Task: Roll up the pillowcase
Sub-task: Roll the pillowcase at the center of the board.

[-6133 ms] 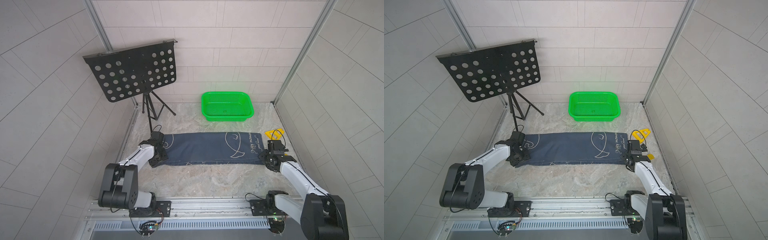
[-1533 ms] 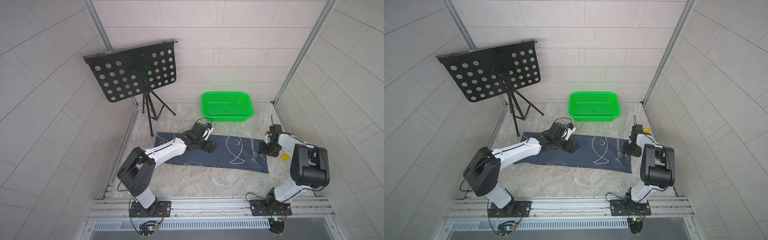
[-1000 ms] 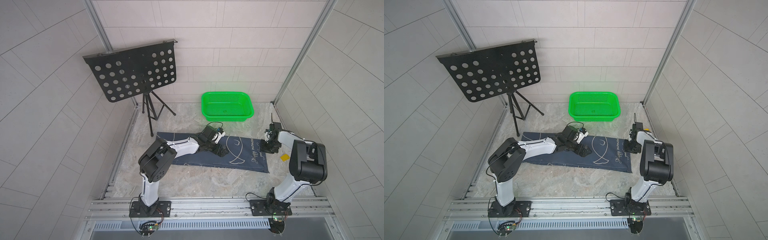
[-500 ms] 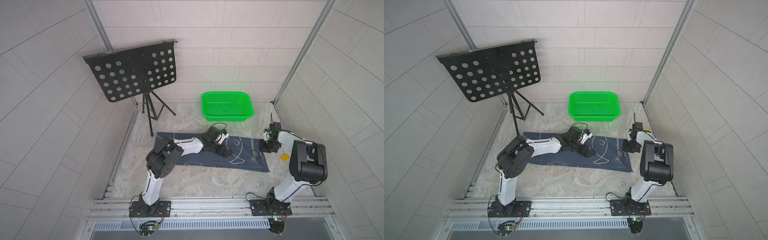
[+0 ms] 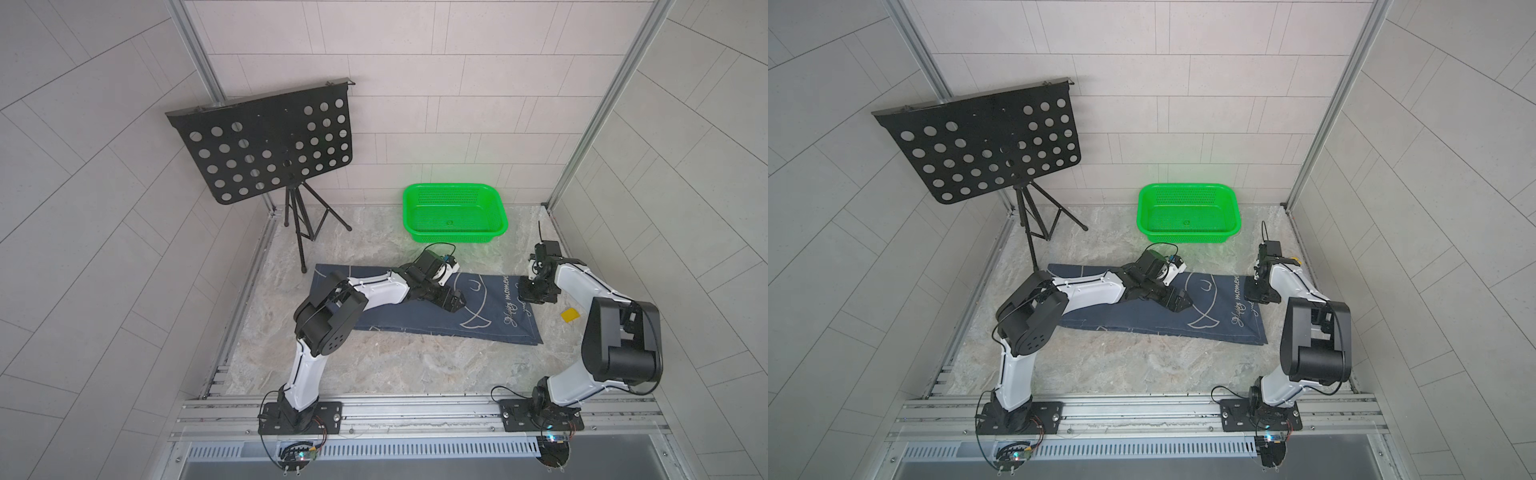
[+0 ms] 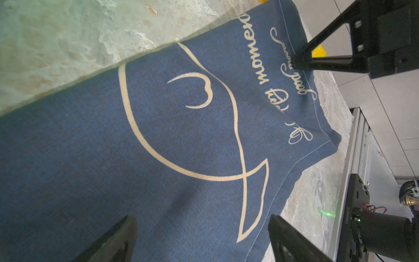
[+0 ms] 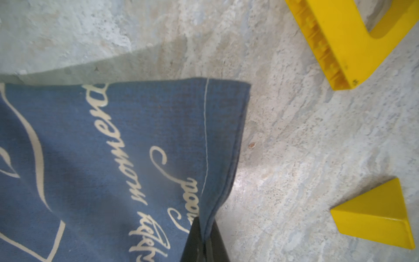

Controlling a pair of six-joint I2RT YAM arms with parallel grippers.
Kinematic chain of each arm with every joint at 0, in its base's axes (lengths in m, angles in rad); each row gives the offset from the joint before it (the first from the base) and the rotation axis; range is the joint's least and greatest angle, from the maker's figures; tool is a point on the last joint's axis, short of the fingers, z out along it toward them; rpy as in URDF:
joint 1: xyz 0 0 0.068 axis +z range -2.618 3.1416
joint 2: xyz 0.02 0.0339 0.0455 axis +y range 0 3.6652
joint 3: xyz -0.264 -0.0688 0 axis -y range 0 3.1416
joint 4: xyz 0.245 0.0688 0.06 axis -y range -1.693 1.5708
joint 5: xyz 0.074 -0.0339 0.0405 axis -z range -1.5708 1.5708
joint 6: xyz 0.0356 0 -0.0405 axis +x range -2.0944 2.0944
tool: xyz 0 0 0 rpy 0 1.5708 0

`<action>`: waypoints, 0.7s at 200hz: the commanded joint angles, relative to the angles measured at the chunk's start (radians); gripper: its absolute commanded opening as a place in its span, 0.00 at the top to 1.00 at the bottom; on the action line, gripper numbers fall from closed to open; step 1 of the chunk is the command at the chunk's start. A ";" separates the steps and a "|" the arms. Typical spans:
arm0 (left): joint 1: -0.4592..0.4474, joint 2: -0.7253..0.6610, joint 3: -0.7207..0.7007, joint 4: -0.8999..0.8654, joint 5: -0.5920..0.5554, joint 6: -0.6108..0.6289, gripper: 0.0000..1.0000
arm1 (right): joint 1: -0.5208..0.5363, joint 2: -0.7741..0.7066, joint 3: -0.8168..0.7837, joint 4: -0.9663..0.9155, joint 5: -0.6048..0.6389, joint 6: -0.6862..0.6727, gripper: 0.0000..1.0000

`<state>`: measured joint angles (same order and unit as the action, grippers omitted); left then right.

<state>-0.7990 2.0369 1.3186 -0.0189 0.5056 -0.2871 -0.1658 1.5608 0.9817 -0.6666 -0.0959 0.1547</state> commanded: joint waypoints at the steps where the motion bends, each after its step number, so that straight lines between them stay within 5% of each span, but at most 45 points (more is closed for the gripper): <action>1: -0.006 0.007 0.023 -0.034 -0.010 0.017 0.03 | 0.035 -0.011 0.017 -0.069 0.067 0.053 1.00; 140: 0.004 -0.061 0.000 -0.070 -0.036 0.042 0.03 | 0.235 0.087 0.165 -0.123 0.052 0.190 0.98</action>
<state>-0.7990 2.0342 1.3205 -0.0700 0.4828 -0.2672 0.0422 1.6348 1.1172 -0.7643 -0.0383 0.3065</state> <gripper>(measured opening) 0.969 0.074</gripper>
